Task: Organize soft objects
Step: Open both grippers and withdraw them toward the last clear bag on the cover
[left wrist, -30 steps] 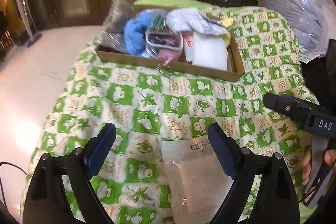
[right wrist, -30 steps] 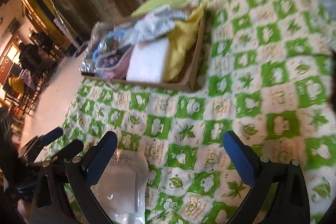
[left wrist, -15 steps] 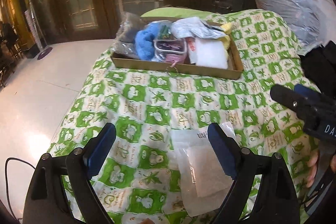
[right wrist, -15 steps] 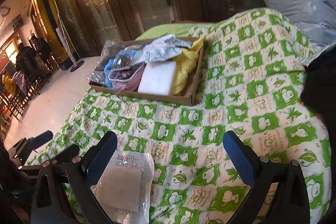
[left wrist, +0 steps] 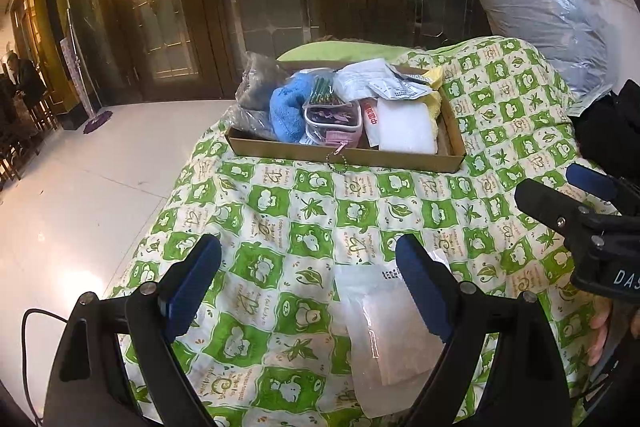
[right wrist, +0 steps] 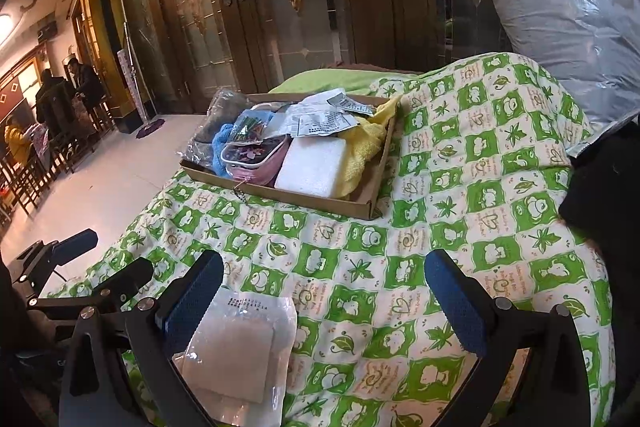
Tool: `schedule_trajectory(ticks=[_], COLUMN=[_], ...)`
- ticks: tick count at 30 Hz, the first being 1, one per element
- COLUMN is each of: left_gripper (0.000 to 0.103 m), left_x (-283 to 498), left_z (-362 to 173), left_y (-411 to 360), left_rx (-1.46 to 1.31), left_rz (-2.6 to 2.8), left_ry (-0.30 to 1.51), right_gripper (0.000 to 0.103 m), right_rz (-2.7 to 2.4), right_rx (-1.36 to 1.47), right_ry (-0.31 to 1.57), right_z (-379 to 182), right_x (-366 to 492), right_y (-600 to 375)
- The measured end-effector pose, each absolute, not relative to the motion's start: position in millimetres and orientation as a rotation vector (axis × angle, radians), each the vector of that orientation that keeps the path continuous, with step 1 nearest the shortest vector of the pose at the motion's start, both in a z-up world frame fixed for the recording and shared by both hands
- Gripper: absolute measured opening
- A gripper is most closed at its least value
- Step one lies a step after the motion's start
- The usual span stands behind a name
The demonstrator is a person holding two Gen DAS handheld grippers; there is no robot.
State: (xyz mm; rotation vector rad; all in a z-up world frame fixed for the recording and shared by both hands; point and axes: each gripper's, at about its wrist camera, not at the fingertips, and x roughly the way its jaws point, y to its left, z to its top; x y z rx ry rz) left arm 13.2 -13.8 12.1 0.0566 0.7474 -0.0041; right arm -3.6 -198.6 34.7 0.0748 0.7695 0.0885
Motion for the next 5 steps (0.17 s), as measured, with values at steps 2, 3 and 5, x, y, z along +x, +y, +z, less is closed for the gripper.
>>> schedule_trajectory(ticks=[2,3,5], left_gripper=[0.089,0.089,0.089], left_x=[12.8,12.6,13.1], left_z=[12.5,12.5,12.4], left_y=[-14.2,-14.2,-14.1], left_rx=[0.057,0.058,0.055], left_rz=[-0.008,-0.009,-0.015], left_ry=[0.743,0.741,0.745], right_gripper=[0.103,0.103,0.103], right_rz=[0.088,0.088,0.086], right_rx=[0.074,0.075,0.081], right_ry=[0.777,0.784,0.810], right_z=[33.1,31.9,28.3], right_x=[-2.5,-1.7,2.0], right_y=[-198.2,-198.2,-198.4])
